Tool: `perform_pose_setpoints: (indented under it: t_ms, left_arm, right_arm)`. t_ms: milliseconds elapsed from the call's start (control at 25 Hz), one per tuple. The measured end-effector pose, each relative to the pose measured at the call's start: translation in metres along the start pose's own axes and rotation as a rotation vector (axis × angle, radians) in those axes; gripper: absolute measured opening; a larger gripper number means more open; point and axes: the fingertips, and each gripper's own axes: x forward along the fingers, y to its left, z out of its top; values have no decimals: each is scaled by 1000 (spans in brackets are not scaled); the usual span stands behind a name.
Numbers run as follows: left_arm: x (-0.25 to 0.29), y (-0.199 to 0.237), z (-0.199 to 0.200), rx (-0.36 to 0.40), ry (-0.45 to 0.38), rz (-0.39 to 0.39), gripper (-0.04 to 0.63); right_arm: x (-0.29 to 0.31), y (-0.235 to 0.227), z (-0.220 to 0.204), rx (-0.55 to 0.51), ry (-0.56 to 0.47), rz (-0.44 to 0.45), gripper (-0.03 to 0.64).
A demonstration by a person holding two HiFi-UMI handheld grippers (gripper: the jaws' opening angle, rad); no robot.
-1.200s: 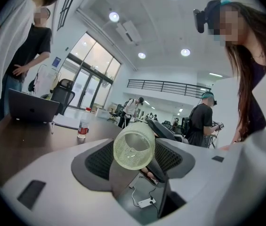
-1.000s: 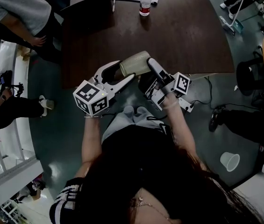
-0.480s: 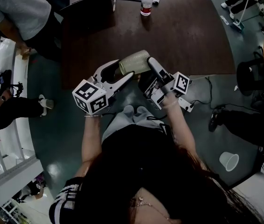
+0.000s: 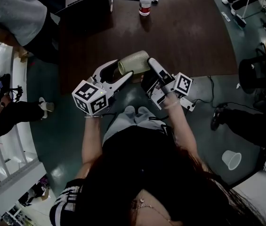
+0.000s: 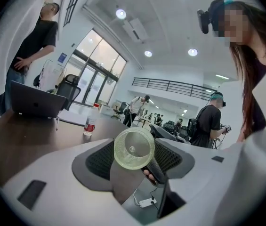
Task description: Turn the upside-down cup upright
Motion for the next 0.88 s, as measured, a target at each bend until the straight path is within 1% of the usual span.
perform_pose_setpoints:
  t_ms: [280, 400, 520, 720, 880]
  left_arm:
    - [10, 12, -10, 5, 46, 7, 275]
    - [11, 15, -15, 3, 63, 8, 272]
    - [13, 16, -20, 4, 81, 10, 270]
    - [16, 22, -29, 37, 138, 28, 270]
    - [19, 34, -38, 82, 206, 52, 270]
  right_arm:
    - [-8, -20, 15, -63, -32, -86, 382]
    - [-11, -25, 18, -63, -45, -96, 382]
    - [-13, -28, 19, -85, -49, -119, 382]
    - [-22, -37, 27, -160, -70, -197, 383]
    - [-30, -44, 35, -188, -101, -245, 382]
